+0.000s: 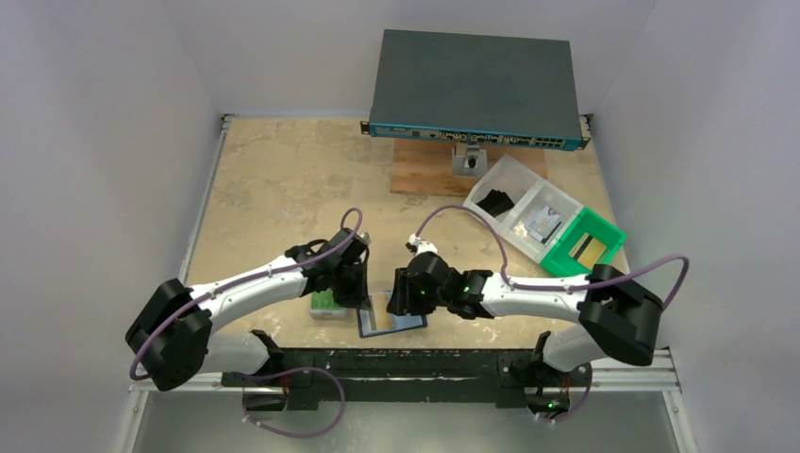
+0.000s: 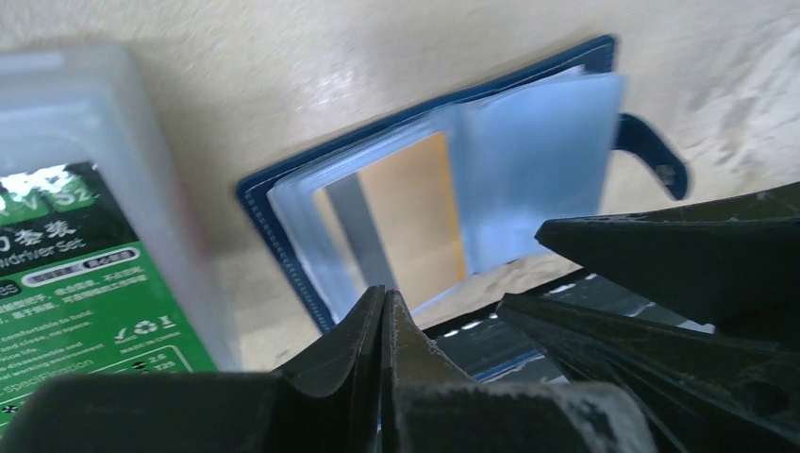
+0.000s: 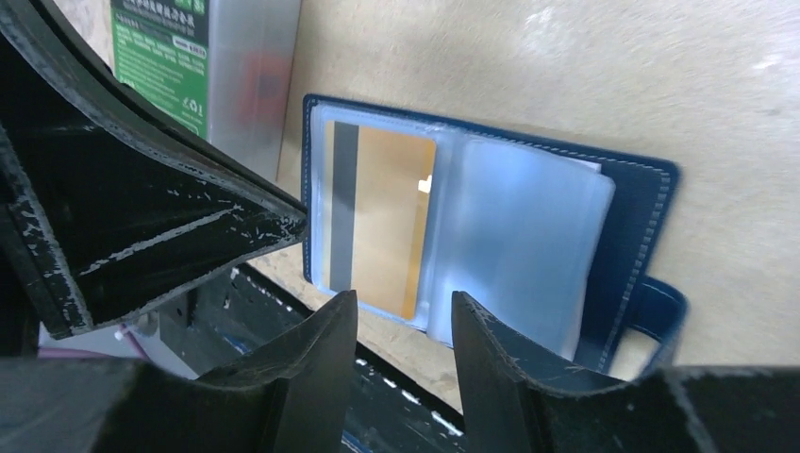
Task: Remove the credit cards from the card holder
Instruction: Remove the credit card from the card holder.
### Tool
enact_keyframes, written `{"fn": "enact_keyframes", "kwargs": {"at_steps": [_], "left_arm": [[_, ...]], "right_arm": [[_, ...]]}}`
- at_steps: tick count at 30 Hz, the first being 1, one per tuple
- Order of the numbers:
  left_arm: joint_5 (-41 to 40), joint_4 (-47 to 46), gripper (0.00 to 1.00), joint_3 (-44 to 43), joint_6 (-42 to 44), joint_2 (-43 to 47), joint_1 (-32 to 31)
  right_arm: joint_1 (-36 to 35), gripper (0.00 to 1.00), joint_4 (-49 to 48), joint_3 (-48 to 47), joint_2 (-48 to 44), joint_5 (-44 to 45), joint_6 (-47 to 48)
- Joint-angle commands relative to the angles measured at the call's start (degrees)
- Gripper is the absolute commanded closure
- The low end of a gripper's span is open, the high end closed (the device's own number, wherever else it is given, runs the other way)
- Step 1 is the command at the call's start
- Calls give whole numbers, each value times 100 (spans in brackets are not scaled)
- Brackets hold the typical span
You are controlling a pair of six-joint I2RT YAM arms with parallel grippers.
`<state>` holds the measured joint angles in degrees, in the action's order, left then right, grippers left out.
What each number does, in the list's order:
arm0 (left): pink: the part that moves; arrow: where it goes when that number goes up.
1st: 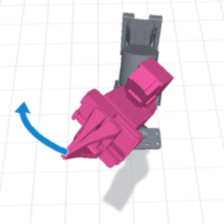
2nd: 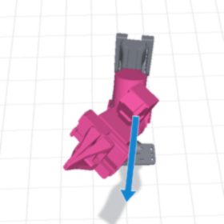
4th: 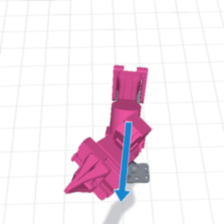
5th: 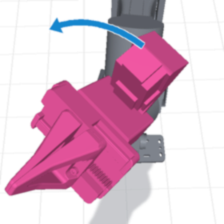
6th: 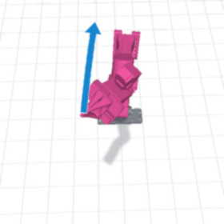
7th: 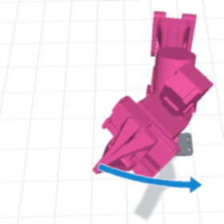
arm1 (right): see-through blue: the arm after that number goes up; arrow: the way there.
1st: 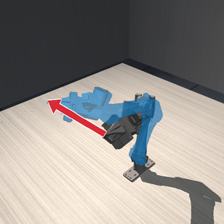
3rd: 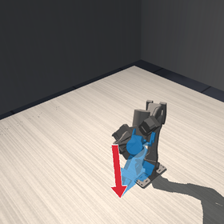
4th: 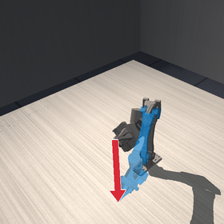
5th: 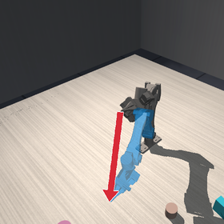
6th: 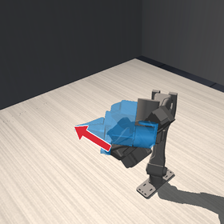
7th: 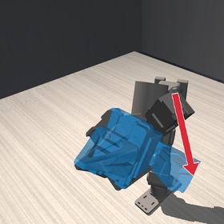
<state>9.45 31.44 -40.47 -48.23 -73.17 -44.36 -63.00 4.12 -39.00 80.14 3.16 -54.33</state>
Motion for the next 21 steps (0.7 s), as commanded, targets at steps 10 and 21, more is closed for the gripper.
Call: {"fn": "enact_keyframes", "kwargs": {"at_steps": [10, 21], "left_arm": [[-146, -301, 100, 394, 67, -180, 24], [-108, -458, 100, 251, 72, -541, 24]], "right_arm": [[-11, 60, -1143, -54, 656, -730, -145], [169, 60, -1585, 426, 742, -943, -304]]}}
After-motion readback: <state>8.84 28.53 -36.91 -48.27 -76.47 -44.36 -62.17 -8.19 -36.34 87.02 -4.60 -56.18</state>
